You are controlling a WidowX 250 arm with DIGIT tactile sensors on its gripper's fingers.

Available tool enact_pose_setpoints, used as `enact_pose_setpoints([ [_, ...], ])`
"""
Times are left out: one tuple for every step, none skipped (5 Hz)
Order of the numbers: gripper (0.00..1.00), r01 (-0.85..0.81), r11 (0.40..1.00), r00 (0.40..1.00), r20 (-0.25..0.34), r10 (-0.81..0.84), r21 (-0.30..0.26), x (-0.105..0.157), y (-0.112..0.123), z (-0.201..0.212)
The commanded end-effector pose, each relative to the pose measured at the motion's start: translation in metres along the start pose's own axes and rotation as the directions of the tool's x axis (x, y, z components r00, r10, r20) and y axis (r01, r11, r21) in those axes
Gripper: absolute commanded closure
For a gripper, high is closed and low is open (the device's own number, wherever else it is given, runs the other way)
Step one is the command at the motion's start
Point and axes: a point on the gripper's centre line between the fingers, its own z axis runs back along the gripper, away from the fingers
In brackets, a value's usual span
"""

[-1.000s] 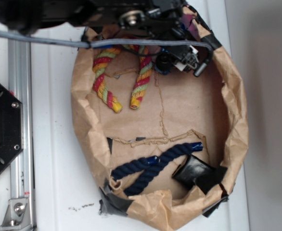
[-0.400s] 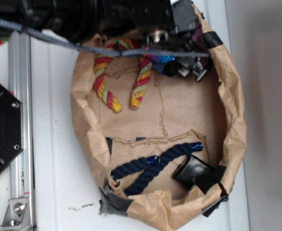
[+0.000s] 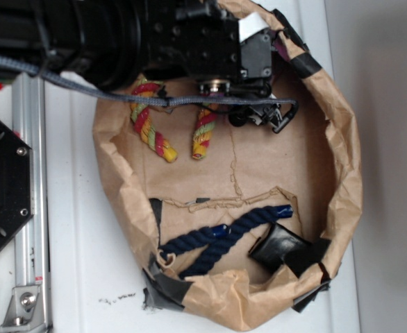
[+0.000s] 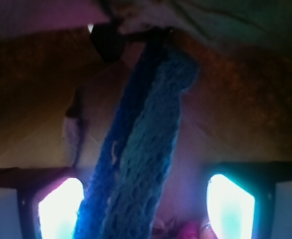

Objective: Grab the blue sponge.

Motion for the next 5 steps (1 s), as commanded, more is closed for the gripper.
enact_pose_setpoints([
  [1.0,0.026,0.999,1.0,-0.003,-0.026,-0.023,-0.012,0.005,0.007],
  [1.0,0.033,0.999,0.999,-0.012,-0.034,-0.027,-0.011,0.005,0.006],
  [1.0,0.032,0.999,0.999,-0.031,-0.034,-0.041,-0.005,0.009,0.007],
  [1.0,0.076,0.994,0.995,-0.064,-0.081,-0.077,-0.001,0.013,0.016],
  [1.0,0.271,0.932,0.943,-0.126,-0.306,-0.24,-0.003,0.012,0.061],
])
